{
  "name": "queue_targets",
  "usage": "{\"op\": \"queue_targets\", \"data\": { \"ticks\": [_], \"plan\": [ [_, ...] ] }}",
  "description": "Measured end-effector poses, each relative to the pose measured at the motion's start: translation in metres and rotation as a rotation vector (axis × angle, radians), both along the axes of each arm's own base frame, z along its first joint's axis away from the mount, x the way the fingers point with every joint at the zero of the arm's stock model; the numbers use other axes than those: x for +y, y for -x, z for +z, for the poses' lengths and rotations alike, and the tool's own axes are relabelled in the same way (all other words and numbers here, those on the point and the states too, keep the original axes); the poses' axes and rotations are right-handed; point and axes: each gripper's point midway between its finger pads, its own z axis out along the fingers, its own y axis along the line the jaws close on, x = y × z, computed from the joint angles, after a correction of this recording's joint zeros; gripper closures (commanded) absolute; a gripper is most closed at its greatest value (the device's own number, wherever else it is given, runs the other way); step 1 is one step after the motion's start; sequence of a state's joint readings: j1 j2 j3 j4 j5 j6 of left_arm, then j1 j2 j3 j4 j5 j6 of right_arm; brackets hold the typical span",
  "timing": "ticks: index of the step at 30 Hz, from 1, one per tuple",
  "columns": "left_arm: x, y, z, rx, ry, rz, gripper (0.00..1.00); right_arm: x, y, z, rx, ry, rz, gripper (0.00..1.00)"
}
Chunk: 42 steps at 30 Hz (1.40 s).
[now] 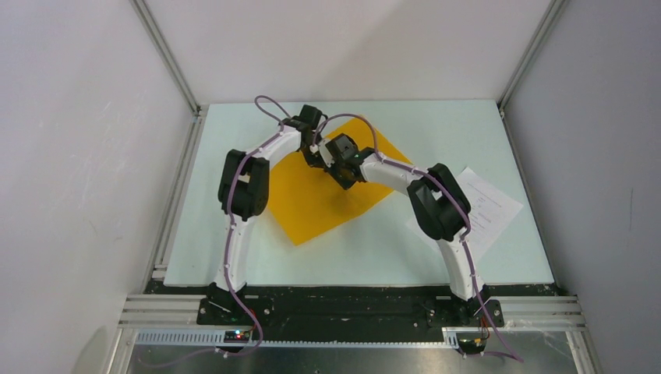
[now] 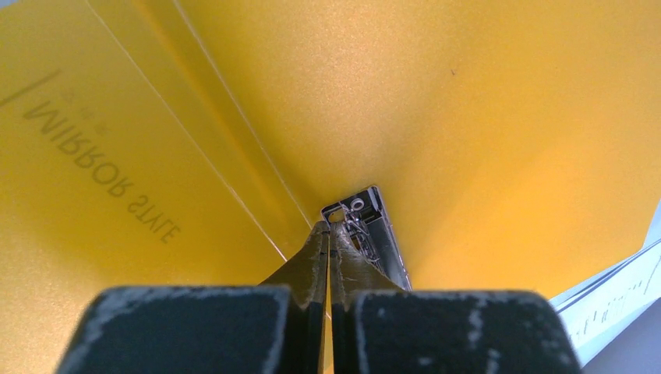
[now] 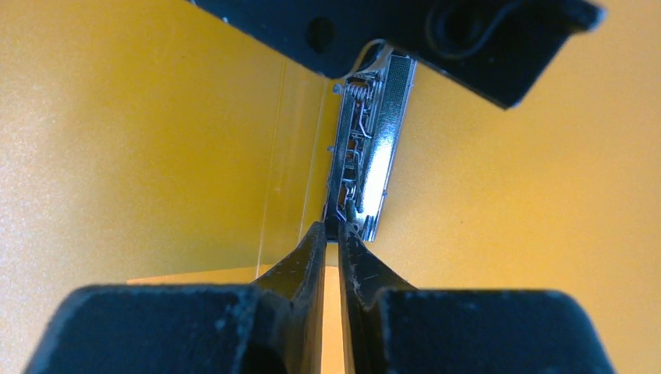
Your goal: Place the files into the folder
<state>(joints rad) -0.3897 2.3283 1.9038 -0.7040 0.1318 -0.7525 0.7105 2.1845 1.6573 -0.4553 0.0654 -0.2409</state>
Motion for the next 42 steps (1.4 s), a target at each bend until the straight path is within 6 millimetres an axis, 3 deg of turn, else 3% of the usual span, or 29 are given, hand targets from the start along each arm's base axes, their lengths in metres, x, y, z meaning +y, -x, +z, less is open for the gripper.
{"op": "queue_targets", "data": {
  "ticks": [2, 12, 18, 20, 22, 25, 28, 31, 34, 37, 39, 40, 42],
  "plan": [
    [0.001, -0.001, 0.000, -0.002, 0.000, 0.001, 1.00, -0.001, -0.002, 0.000, -0.009, 0.011, -0.010, 1.00],
    [0.002, -0.005, -0.001, -0.011, 0.008, 0.005, 1.00, -0.011, -0.017, 0.001, -0.086, 0.076, -0.072, 1.00],
    [0.002, -0.011, -0.001, -0.034, 0.016, 0.011, 1.00, -0.031, -0.057, 0.019, -0.184, 0.128, -0.130, 1.00],
    [0.000, -0.009, -0.001, -0.034, 0.016, 0.005, 1.00, -0.040, -0.091, 0.045, -0.251, 0.100, -0.185, 0.98],
    [-0.002, -0.008, -0.001, -0.033, 0.017, 0.000, 1.00, -0.049, -0.119, 0.080, -0.294, 0.026, -0.235, 0.89],
    [-0.005, -0.006, -0.002, -0.030, 0.018, -0.009, 1.00, -0.052, -0.150, 0.151, -0.379, -0.179, -0.279, 0.75],
    [-0.006, -0.006, 0.000, -0.041, 0.017, -0.041, 1.00, -0.057, -0.136, 0.210, -0.401, -0.322, -0.230, 0.64],
    [-0.004, -0.006, 0.002, -0.053, 0.004, -0.080, 1.00, -0.048, -0.102, 0.235, -0.375, -0.397, -0.135, 0.53],
    [-0.004, -0.005, 0.002, -0.058, 0.000, -0.113, 1.00, -0.035, -0.079, 0.219, -0.279, -0.419, -0.080, 0.59],
    [-0.004, -0.003, 0.000, -0.058, 0.001, -0.125, 1.00, -0.025, -0.059, 0.164, -0.105, -0.401, -0.080, 0.60],
    [-0.004, -0.004, -0.001, -0.060, -0.001, -0.128, 0.86, -0.024, -0.041, 0.124, 0.001, -0.366, -0.093, 0.59],
    [-0.003, -0.004, -0.001, -0.063, -0.006, -0.131, 0.72, -0.026, -0.030, 0.103, 0.058, -0.343, -0.106, 0.59],
    [-0.003, -0.003, -0.002, -0.063, -0.016, -0.142, 0.62, -0.029, -0.013, 0.078, 0.131, -0.305, -0.115, 0.59]
  ]
}}
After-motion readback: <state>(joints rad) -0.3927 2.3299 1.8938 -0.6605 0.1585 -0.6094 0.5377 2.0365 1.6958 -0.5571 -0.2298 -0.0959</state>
